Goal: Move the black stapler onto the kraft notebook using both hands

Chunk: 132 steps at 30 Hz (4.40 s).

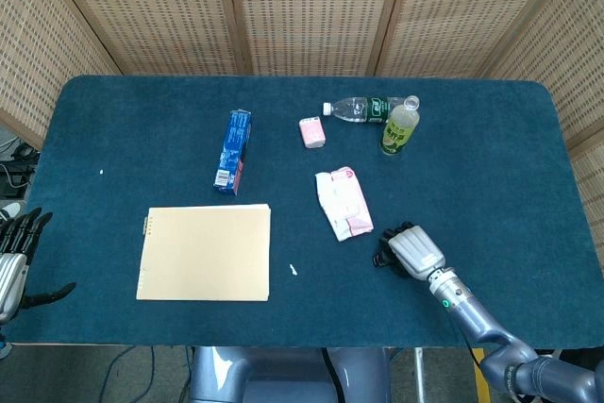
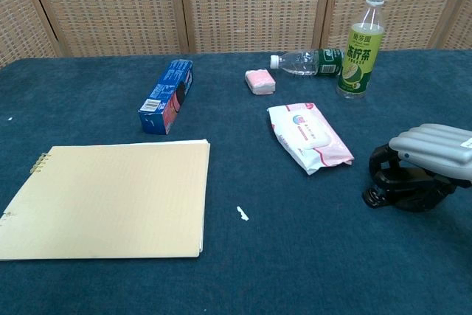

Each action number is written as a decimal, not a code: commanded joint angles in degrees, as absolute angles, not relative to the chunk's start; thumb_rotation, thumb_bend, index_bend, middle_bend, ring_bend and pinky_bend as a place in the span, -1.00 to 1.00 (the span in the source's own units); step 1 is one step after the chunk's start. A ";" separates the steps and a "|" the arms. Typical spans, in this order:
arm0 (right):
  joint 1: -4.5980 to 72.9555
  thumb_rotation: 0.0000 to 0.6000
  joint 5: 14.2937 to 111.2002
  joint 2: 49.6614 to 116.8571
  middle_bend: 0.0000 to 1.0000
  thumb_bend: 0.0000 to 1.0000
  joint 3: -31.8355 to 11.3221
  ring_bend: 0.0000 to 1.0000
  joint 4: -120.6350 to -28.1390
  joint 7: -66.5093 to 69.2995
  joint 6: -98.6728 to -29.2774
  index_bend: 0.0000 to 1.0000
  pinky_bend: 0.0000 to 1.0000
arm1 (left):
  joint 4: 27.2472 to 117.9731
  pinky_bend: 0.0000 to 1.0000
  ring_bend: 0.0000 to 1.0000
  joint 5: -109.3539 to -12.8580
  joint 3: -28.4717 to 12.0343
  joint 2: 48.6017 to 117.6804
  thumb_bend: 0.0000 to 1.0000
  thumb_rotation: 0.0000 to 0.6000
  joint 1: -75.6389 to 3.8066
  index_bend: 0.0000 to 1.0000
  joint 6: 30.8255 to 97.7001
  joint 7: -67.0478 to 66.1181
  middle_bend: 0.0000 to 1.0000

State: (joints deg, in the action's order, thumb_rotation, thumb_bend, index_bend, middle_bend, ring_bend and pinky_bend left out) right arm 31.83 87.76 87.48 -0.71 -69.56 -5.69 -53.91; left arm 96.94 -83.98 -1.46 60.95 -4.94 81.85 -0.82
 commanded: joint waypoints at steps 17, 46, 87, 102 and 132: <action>34.45 1.00 88.75 81.99 0.31 0.29 -3.52 0.20 -81.65 -10.97 -56.17 0.33 -0.25 | 96.68 -1.00 -1.00 -83.65 -1.48 60.98 -1.00 1.00 -5.48 -1.00 80.85 -0.05 -1.00; 50.86 1.00 50.33 96.31 0.31 0.29 -11.49 0.20 -87.93 -44.41 -46.96 0.33 -0.25 | 95.18 -1.00 -1.00 -81.49 -1.97 59.90 -1.00 1.00 -6.97 -1.00 77.33 4.39 -1.00; 39.21 1.00 78.53 73.22 -0.92 -0.99 3.79 -0.91 -96.34 -27.73 -69.54 -1.00 -1.00 | 95.26 -1.00 -1.00 -82.74 -1.47 59.66 -1.00 1.00 -6.95 -1.00 78.01 5.62 -1.00; 18.57 1.00 85.96 71.14 -1.00 -1.00 7.57 -1.00 -72.40 1.55 -90.44 -1.00 -1.00 | 94.50 -1.00 -1.00 -90.14 -0.81 61.20 -1.00 1.00 -12.12 -1.00 74.47 4.05 -1.00; 9.57 1.00 79.51 68.17 -1.00 -1.00 0.03 -1.00 -76.50 4.68 -88.62 -1.00 -1.00 | 33.98 -1.00 -1.00 -132.10 -1.01 103.27 -0.64 1.00 -63.45 -1.00 73.60 16.60 -1.00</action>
